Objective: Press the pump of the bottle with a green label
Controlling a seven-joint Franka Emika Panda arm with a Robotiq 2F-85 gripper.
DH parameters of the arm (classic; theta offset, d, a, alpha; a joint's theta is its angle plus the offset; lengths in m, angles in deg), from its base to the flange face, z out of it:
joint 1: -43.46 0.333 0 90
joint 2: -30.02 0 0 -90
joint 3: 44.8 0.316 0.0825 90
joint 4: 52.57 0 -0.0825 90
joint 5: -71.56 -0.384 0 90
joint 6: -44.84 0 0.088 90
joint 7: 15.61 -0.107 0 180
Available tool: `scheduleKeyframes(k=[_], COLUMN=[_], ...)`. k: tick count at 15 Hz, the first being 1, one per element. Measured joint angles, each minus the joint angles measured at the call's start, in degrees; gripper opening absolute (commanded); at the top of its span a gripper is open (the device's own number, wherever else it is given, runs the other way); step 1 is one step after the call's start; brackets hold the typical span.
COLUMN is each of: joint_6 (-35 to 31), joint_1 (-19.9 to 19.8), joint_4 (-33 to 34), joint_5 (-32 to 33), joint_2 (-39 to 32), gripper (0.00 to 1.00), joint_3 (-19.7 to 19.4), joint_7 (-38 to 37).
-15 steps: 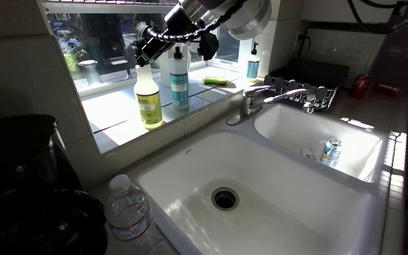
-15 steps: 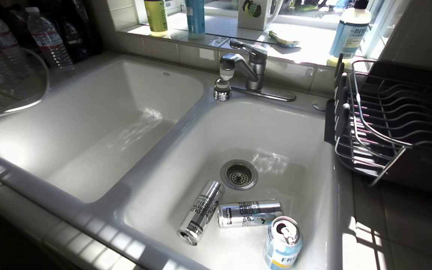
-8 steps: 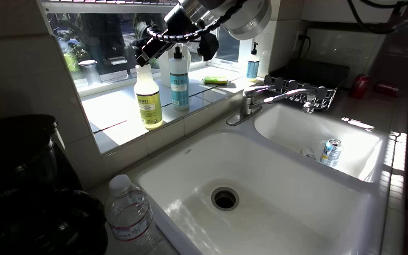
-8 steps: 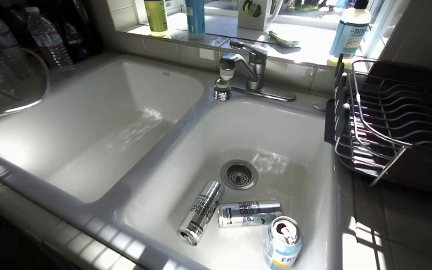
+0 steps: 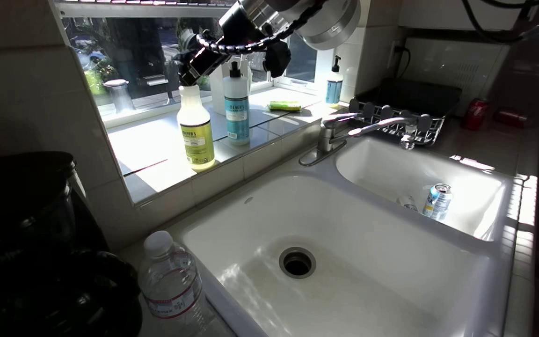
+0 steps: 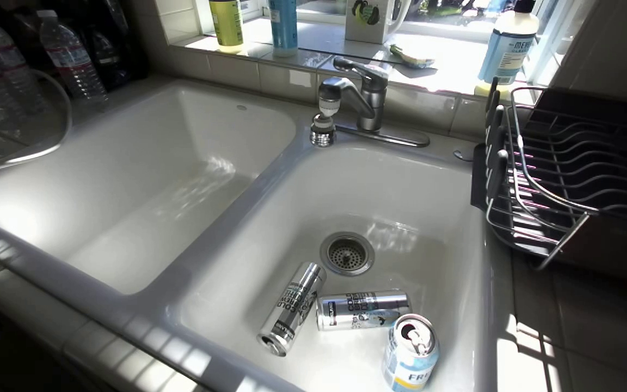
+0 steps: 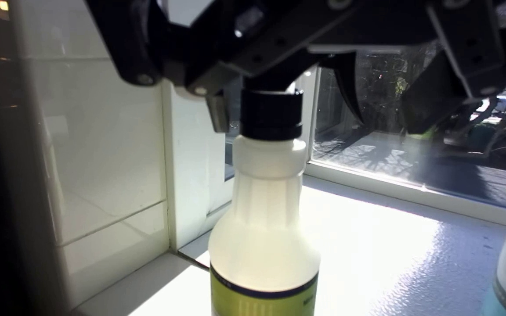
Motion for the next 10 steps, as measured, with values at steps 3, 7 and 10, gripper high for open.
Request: scheduleKeyframes(k=[3,7,10], joint_6=[0.05,0.58,2.01], joint_1=[0.01,0.05,0.15], joint_4=[-0.13,-0.44,-0.88], joint_5=[0.69,2.15,3.68], joint_2=[0.55,1.6,2.63], gripper=[1.0,1.0,1.0], joint_3=[-0.41,-1.14,-1.79], joint_7=[-0.04,-0.16,-0.71])
